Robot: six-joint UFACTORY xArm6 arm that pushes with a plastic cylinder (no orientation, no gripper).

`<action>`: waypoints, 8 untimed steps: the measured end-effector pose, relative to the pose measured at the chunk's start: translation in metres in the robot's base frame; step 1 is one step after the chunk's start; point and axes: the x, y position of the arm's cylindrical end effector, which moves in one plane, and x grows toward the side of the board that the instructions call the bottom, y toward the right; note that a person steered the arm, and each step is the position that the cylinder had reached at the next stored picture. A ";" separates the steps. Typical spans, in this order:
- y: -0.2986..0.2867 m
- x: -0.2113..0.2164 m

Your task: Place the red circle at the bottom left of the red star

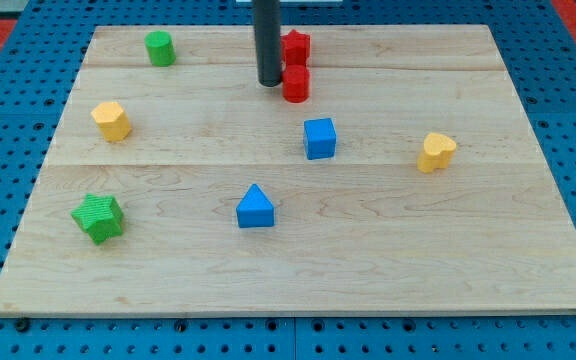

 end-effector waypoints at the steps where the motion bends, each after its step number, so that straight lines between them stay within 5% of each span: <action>1: 0.010 0.000; 5: 0.050 -0.026; 6: 0.094 0.019; 8: 0.064 0.045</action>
